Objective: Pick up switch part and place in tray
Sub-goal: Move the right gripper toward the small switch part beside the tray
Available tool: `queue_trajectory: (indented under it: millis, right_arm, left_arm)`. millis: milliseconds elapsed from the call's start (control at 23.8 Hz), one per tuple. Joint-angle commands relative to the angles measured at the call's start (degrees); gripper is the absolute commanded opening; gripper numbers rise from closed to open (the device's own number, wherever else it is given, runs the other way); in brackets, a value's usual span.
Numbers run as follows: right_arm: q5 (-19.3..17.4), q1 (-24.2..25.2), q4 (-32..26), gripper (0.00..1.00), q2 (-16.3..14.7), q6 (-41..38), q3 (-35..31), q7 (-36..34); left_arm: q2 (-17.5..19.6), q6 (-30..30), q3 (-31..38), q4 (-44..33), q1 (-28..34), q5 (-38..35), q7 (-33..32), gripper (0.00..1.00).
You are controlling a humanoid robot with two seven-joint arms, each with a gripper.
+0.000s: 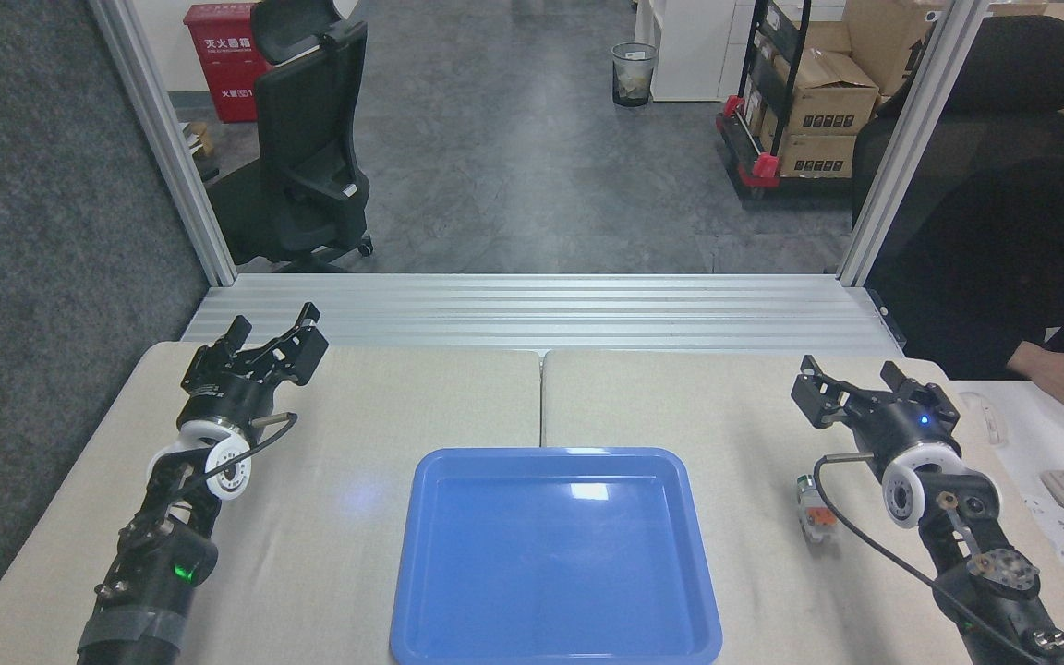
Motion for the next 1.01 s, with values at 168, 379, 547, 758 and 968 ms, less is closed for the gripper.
queue_trajectory:
  millis: [168, 379, 547, 758, 968]
  right_arm:
    - [-3.0, -6.5, 1.1, 0.98, 0.0, -0.4, -3.7, 0.2]
    - [-2.7, -6.6, 1.1, 0.98, 0.0, -0.5, -3.1, 0.2]
    - [-2.7, -6.2, 0.8, 0.98, -0.2, -0.7, -2.0, -0.2]
    - [-2.6, -5.9, 0.8, 0.98, -0.6, -1.0, -1.9, -1.8]
    - [-1.6, -4.5, 1.1, 0.98, -1.0, -5.3, -1.9, -8.9]
  left_arm:
    - [0.0, -0.1, -1.3, 0.0, 0.0, 0.0, -0.1, 1.00]
    - [0.0, -0.1, -1.3, 0.0, 0.0, 0.0, -0.1, 1.00]
    - [0.0, -0.1, -1.3, 0.0, 0.0, 0.0, -0.1, 1.00]
    - [0.0, -0.1, -1.3, 0.0, 0.0, 0.0, -0.1, 1.00]
    - [0.0, -0.1, -1.3, 0.0, 0.0, 0.0, -0.1, 1.00]
